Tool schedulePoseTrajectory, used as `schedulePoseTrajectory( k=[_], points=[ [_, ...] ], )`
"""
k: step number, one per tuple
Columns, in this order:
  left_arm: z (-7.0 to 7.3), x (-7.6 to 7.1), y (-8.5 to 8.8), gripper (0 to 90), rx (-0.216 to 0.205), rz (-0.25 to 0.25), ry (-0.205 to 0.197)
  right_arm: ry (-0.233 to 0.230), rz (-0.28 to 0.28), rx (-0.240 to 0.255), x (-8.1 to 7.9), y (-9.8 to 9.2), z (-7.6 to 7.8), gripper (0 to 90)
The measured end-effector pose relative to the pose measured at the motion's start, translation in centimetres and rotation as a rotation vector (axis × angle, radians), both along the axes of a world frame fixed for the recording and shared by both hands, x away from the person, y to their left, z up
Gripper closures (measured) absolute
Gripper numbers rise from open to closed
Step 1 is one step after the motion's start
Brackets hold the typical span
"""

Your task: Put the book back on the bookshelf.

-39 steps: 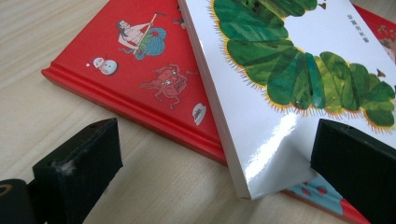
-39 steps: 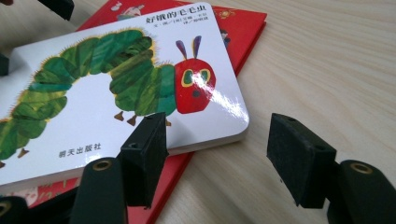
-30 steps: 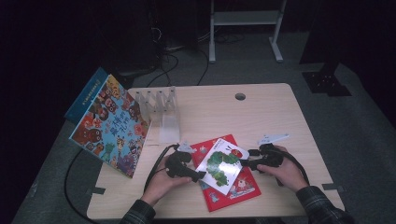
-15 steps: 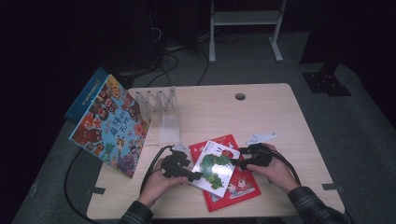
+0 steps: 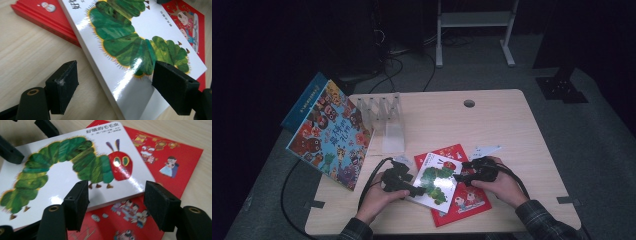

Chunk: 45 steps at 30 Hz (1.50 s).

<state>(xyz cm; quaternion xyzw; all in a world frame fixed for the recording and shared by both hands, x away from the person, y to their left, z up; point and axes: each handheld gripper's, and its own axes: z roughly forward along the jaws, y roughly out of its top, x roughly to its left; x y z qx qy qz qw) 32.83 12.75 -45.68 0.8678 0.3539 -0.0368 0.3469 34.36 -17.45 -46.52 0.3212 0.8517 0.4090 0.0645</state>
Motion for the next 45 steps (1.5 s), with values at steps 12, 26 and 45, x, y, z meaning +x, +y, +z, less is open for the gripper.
schedulePoseTrajectory(
  k=[12, 26, 45],
  points=[
    [-0.3, 0.1, -0.3, 17.9, -0.014, -0.010, 0.056, 0.044, 0.027, 0.042, -0.3, 0.5, -0.4, 33.3],
    [-0.3, 0.8, 0.1, 23.4, -0.040, 0.055, 0.066, 0.041, 0.032, 0.049, 0.3, 1.3, -0.6, 27.9],
    [1.0, 0.2, -0.5, 29.1, -0.105, 0.057, 0.046, 0.045, 0.000, 0.069, -0.1, 0.5, -0.8, 20.9]
  ],
)
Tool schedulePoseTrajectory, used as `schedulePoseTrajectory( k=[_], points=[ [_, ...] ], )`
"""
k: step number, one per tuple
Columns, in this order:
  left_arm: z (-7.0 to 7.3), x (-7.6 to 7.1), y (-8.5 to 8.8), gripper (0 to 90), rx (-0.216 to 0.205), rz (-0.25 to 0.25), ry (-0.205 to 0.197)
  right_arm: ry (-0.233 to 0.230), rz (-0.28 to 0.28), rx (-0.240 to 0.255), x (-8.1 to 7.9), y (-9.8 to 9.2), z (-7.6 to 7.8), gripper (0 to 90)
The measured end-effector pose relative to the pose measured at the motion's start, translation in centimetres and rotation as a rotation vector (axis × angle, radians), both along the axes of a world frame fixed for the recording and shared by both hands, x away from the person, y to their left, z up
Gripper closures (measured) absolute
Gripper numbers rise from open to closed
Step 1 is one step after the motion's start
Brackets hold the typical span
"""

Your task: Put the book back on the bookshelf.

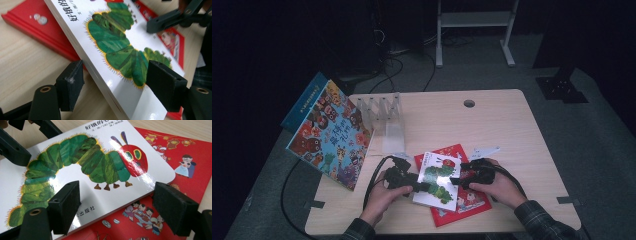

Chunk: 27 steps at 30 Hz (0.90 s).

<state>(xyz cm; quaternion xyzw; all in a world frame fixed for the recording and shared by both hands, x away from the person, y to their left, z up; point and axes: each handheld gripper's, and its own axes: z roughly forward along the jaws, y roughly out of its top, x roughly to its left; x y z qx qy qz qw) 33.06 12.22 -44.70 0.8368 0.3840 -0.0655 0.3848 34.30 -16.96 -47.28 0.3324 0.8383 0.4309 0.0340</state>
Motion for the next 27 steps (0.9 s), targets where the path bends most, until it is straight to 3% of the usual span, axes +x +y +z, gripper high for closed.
schedulePoseTrajectory(
  k=[7, 9, 14, 16, 17, 18, 19, 20, 22, 27],
  points=[
    [1.5, -0.2, -0.2, 31.1, -0.075, 0.010, -0.076, 0.025, -0.011, 0.032, 0.0, -0.6, -0.1, 21.0],
    [1.8, -0.2, -0.5, 31.1, -0.076, 0.005, -0.087, 0.020, -0.002, 0.030, -0.1, -0.7, -0.1, 20.8],
    [1.4, 0.1, -0.3, 31.2, -0.078, 0.004, -0.069, 0.014, -0.012, 0.028, -0.3, -0.7, -0.1, 20.7],
    [1.1, 0.2, -0.5, 31.2, -0.056, -0.002, -0.064, 0.006, -0.006, 0.017, -0.3, -0.6, -0.1, 20.5],
    [1.0, 0.2, -0.7, 31.3, -0.067, -0.020, -0.051, 0.000, -0.005, 0.013, -0.4, -0.6, -0.1, 20.2],
    [0.8, 0.2, -1.0, 37.6, -0.136, -0.050, -0.021, -0.013, 0.001, 0.002, -0.4, -0.5, -0.1, 20.5],
    [0.7, 0.0, -1.5, 36.0, -0.121, -0.060, -0.017, -0.031, 0.012, -0.010, -0.6, -0.3, -0.2, 21.2],
    [0.7, -0.2, -2.1, 36.0, -0.074, -0.068, -0.044, -0.029, 0.012, -0.006, -0.7, -0.1, -0.2, 21.3],
    [0.6, -0.2, -2.3, 34.0, -0.078, -0.075, -0.026, -0.024, 0.013, -0.008, -0.7, 0.1, -0.1, 21.2],
    [0.3, 0.0, -1.0, 30.3, -0.035, -0.019, -0.037, -0.027, 0.003, -0.009, -0.8, 0.4, -0.2, 20.7]
  ],
)
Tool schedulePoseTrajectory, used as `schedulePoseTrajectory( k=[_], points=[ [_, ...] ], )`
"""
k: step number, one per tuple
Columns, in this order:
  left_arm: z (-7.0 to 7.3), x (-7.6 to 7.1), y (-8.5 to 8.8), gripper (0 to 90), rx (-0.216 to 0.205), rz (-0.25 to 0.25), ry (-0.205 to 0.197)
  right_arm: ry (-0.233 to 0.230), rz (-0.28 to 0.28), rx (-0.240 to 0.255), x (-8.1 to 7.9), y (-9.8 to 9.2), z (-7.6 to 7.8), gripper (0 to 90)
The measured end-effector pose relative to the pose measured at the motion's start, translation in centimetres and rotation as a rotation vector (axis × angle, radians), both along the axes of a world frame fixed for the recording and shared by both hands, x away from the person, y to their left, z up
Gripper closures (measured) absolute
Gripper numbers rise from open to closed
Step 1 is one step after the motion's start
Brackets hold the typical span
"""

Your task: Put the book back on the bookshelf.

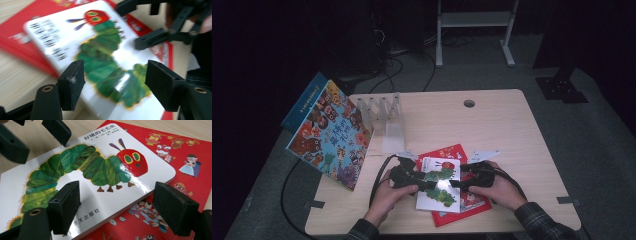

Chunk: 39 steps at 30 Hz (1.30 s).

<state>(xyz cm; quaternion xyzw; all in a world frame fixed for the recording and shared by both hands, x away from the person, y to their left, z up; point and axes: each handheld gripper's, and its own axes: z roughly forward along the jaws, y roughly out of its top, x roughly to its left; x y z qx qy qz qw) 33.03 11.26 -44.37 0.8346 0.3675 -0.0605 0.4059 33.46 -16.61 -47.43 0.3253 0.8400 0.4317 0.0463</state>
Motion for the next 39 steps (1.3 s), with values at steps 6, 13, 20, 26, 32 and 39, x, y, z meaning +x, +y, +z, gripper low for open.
schedulePoseTrajectory(
  k=[6, 13, 20, 26, 32, 39],
  points=[
    [-0.2, 0.2, 2.3, 26.2, 0.056, 0.060, -0.003, -0.002, -0.025, -0.005, -0.2, 0.9, 0.0, 19.6],
    [-0.7, 0.2, 2.8, 23.0, 0.080, 0.084, 0.021, -0.007, -0.058, -0.007, -0.6, 2.4, 0.0, 19.7],
    [-1.3, 0.0, 2.6, 19.8, 0.089, 0.078, 0.048, 0.031, -0.009, -0.029, -1.8, 1.9, 0.4, 20.0],
    [-1.7, -0.1, 1.4, 18.2, 0.108, 0.050, 0.048, 0.031, 0.051, -0.030, -3.1, 1.9, 0.4, 18.4],
    [-1.7, 0.0, 0.9, 17.5, 0.107, 0.060, 0.056, 0.026, 0.046, -0.025, -3.2, 2.0, 0.3, 16.5],
    [-1.6, 0.3, 1.7, 34.7, 0.059, 0.113, 0.077, 0.019, 0.055, -0.037, -3.4, 2.3, 0.3, 11.9]
  ],
)
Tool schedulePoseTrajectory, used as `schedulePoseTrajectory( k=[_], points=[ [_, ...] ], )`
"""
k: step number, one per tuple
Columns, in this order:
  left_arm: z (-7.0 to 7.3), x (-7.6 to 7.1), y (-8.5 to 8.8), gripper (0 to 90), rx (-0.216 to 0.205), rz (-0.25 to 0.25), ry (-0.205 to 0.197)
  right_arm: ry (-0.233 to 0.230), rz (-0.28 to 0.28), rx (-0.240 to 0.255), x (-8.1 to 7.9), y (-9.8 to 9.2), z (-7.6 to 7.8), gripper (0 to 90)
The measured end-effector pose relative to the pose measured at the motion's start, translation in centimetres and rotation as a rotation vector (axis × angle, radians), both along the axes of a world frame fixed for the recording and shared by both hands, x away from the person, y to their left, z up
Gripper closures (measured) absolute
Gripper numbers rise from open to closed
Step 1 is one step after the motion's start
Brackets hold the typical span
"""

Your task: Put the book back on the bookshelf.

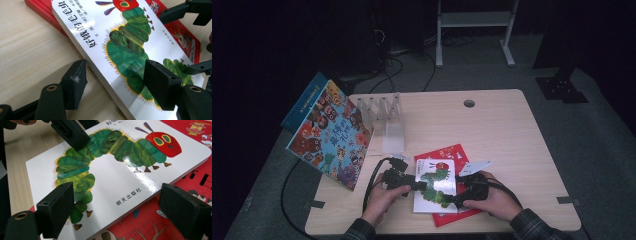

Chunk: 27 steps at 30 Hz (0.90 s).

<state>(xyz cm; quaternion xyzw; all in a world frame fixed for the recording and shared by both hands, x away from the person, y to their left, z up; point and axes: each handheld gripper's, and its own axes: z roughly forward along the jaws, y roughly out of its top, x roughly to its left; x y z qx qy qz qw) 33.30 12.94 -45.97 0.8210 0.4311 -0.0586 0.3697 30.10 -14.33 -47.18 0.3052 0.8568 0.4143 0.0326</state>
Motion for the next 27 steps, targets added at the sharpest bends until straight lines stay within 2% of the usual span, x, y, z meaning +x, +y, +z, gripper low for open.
schedulePoseTrajectory(
  k=[2, 4, 6, 9, 12, 15, 21, 24, 27],
  points=[
    [0.3, 0.0, 0.2, 37.5, -0.029, 0.016, -0.016, 0.014, -0.004, 0.003, 0.1, -0.1, 0.1, 11.8],
    [0.9, 0.0, 0.5, 41.4, -0.083, 0.025, -0.041, 0.037, -0.014, 0.019, 0.3, -0.4, 0.1, 11.7],
    [1.3, -0.1, 0.4, 41.1, -0.100, 0.021, -0.061, 0.058, -0.018, 0.033, 0.5, -0.7, 0.2, 11.6],
    [2.0, 0.0, 0.3, 40.2, -0.161, 0.013, -0.095, 0.084, -0.023, 0.052, 0.7, -1.1, 0.2, 11.4],
    [2.7, 0.0, -0.3, 37.3, -0.175, 0.000, -0.121, 0.106, -0.018, 0.062, 0.9, -1.5, 0.3, 11.4],
    [3.1, 0.2, -0.8, 36.6, -0.202, -0.008, -0.135, 0.114, -0.009, 0.059, 1.1, -1.8, 0.4, 11.5],
    [4.0, 0.3, -2.0, 36.5, -0.227, -0.033, -0.183, 0.132, -0.001, 0.063, 1.2, -2.5, 0.4, 11.7],
    [4.3, 0.3, -2.5, 36.5, -0.220, -0.041, -0.205, 0.131, 0.012, 0.057, 1.3, -2.8, 0.4, 13.1],
    [4.4, 0.3, -2.8, 36.6, -0.225, -0.048, -0.209, 0.125, 0.022, 0.047, 1.2, -3.1, 0.4, 15.3]
  ],
)
